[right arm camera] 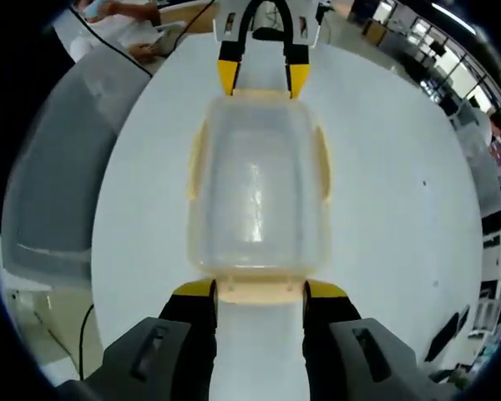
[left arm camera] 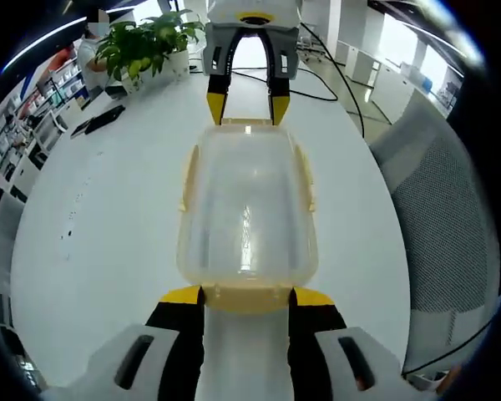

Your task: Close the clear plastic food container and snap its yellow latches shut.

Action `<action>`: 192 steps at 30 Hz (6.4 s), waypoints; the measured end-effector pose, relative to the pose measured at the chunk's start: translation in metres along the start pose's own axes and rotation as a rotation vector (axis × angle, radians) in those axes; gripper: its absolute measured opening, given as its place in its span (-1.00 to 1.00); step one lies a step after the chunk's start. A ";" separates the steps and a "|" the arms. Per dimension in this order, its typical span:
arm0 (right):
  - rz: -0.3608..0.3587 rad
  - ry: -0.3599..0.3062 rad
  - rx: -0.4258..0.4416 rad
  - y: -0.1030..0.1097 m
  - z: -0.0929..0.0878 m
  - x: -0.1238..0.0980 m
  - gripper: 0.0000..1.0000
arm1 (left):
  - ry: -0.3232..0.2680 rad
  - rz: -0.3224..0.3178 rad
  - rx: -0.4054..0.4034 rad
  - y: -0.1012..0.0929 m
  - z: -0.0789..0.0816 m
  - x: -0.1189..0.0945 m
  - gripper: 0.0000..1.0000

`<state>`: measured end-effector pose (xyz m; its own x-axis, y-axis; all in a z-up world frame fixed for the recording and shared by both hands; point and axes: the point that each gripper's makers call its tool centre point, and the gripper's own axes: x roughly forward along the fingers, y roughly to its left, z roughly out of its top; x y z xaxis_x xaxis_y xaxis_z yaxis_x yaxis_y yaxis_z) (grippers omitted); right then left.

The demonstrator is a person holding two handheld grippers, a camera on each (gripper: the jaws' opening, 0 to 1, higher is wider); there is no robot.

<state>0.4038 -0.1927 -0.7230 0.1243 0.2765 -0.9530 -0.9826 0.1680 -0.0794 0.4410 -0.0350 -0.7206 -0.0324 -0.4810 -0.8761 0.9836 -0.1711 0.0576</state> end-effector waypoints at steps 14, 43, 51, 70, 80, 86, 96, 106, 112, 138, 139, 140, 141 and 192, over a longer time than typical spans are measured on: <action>0.006 0.017 -0.016 -0.001 0.002 0.002 -0.27 | 0.007 -0.017 -0.010 -0.001 -0.003 -0.001 -0.34; 0.004 0.025 0.009 0.005 -0.008 -0.001 -0.41 | -0.035 0.016 -0.041 -0.004 0.000 -0.001 -0.28; -0.015 0.010 0.049 0.005 -0.007 -0.008 -0.39 | -0.048 0.038 -0.065 -0.003 0.001 -0.009 -0.25; -0.136 -0.137 0.346 -0.003 0.008 -0.032 -0.40 | -0.083 0.226 -0.278 0.004 -0.012 -0.038 -0.19; -0.207 -0.183 0.481 -0.007 0.010 -0.032 -0.39 | -0.130 0.307 -0.420 0.007 -0.014 -0.045 -0.20; -0.230 -0.225 0.598 -0.006 0.011 -0.027 -0.37 | -0.153 0.354 -0.537 0.007 -0.017 -0.045 -0.17; -0.248 -0.267 0.749 -0.004 0.012 -0.018 -0.36 | -0.199 0.369 -0.687 0.000 -0.009 -0.034 -0.17; -0.224 -0.294 0.835 -0.003 0.014 -0.009 -0.32 | -0.220 0.324 -0.760 -0.006 0.002 -0.017 -0.20; -0.186 -0.314 0.898 -0.002 0.017 -0.007 -0.29 | -0.235 0.289 -0.822 -0.004 0.004 -0.009 -0.22; -0.127 -0.323 1.024 0.009 0.028 -0.001 -0.05 | -0.225 0.239 -0.909 -0.011 0.016 0.004 -0.13; -0.127 -0.322 1.036 0.009 0.028 0.000 -0.06 | -0.224 0.240 -0.912 -0.011 0.016 0.004 -0.13; -0.129 -0.322 1.060 0.007 0.029 0.002 -0.06 | -0.220 0.241 -0.917 -0.011 0.017 0.004 -0.13; -0.137 -0.320 1.084 0.005 0.029 0.002 -0.10 | -0.217 0.242 -0.918 -0.011 0.018 0.004 -0.13; -0.166 -0.339 1.220 0.003 0.032 0.009 -0.14 | -0.261 0.257 -1.002 -0.014 0.022 0.010 -0.25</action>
<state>0.4062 -0.1594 -0.7220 0.4387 0.3646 -0.8214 -0.2104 0.9302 0.3006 0.4229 -0.0559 -0.7194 0.2767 -0.5918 -0.7571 0.6596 0.6899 -0.2982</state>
